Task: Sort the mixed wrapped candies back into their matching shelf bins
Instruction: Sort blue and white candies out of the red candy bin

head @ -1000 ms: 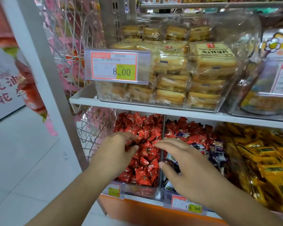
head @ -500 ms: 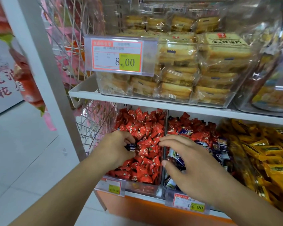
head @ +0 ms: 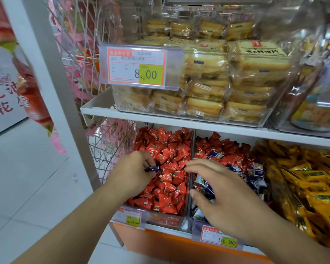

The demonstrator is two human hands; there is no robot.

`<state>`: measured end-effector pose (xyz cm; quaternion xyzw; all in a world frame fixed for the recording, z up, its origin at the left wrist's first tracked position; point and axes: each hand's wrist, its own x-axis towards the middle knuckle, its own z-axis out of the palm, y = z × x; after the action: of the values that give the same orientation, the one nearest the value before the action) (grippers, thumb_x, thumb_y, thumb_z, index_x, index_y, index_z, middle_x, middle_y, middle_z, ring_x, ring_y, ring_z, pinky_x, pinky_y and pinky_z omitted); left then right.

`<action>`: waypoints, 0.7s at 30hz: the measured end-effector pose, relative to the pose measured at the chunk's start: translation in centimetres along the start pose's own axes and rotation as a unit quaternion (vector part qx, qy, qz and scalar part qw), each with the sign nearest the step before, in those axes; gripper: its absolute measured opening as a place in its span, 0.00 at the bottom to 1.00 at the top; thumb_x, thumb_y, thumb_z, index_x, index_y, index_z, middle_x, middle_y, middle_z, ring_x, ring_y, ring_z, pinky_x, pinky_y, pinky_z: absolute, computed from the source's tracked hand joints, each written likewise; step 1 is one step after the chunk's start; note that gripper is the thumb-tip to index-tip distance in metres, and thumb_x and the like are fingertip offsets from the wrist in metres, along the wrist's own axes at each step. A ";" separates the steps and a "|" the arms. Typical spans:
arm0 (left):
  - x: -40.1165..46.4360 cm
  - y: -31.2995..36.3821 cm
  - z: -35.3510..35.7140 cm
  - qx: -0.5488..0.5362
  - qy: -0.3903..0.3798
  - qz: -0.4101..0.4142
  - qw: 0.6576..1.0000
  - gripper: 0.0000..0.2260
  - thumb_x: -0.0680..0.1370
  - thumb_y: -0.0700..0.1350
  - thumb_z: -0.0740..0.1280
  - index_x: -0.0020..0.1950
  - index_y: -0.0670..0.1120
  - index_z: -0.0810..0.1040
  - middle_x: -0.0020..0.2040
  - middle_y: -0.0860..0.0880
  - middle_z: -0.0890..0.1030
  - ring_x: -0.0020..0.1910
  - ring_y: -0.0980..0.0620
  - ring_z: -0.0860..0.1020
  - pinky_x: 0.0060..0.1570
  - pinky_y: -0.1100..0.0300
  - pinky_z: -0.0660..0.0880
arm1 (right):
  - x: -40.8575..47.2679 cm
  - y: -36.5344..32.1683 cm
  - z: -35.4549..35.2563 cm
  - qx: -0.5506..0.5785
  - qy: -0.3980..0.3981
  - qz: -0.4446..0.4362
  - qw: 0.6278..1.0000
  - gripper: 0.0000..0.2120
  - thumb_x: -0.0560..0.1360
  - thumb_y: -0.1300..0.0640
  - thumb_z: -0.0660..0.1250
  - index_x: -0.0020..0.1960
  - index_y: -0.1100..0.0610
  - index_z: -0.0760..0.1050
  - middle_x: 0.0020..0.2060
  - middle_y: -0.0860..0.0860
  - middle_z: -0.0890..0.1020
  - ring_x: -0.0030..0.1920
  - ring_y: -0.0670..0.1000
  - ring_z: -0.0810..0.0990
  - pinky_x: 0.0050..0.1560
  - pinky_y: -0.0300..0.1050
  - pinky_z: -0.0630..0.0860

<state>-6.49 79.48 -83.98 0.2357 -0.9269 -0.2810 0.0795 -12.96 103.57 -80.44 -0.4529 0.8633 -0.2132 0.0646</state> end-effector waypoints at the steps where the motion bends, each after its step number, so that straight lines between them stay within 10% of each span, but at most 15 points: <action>1: -0.1 0.0 -0.1 -0.009 0.006 0.001 1.000 0.07 0.74 0.45 0.78 0.44 0.55 0.82 0.42 0.58 0.81 0.44 0.61 0.79 0.41 0.68 0.75 | 0.0 0.0 0.0 0.001 0.000 0.000 1.000 0.23 0.83 0.44 0.61 0.77 0.38 0.62 0.74 0.26 0.57 0.68 0.25 0.50 0.60 0.17 0.43; 10: -0.4 1.5 -1.7 -0.220 0.077 -0.022 0.972 0.07 0.74 0.44 0.79 0.46 0.54 0.83 0.42 0.53 0.84 0.45 0.59 0.83 0.50 0.62 0.79 | -0.1 0.0 0.0 0.019 0.008 0.008 1.000 0.24 0.83 0.45 0.62 0.77 0.37 0.62 0.74 0.26 0.59 0.67 0.25 0.52 0.60 0.18 0.46; 15: -2.9 4.2 -3.4 -0.405 0.001 -0.022 0.914 0.08 0.76 0.40 0.76 0.54 0.46 0.83 0.43 0.43 0.85 0.45 0.46 0.86 0.45 0.68 0.78 | -0.1 -0.4 -0.4 0.089 0.065 0.048 0.993 0.24 0.84 0.47 0.63 0.76 0.34 0.60 0.73 0.27 0.63 0.68 0.30 0.60 0.66 0.31 0.58; 21: -4.5 6.4 -2.1 -0.493 -0.084 -0.004 0.866 0.09 0.75 0.35 0.74 0.55 0.39 0.81 0.44 0.39 0.85 0.46 0.43 0.86 0.52 0.51 0.83 | -0.2 -0.2 -0.8 0.069 0.125 0.031 0.989 0.13 0.80 0.48 0.70 0.63 0.38 0.75 0.57 0.30 0.76 0.60 0.33 0.72 0.57 0.25 0.66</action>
<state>-4.51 85.31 -78.71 0.1448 -0.6702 -0.7202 0.1055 -13.01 103.88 -79.63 -0.3901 0.8614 -0.3254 -0.0056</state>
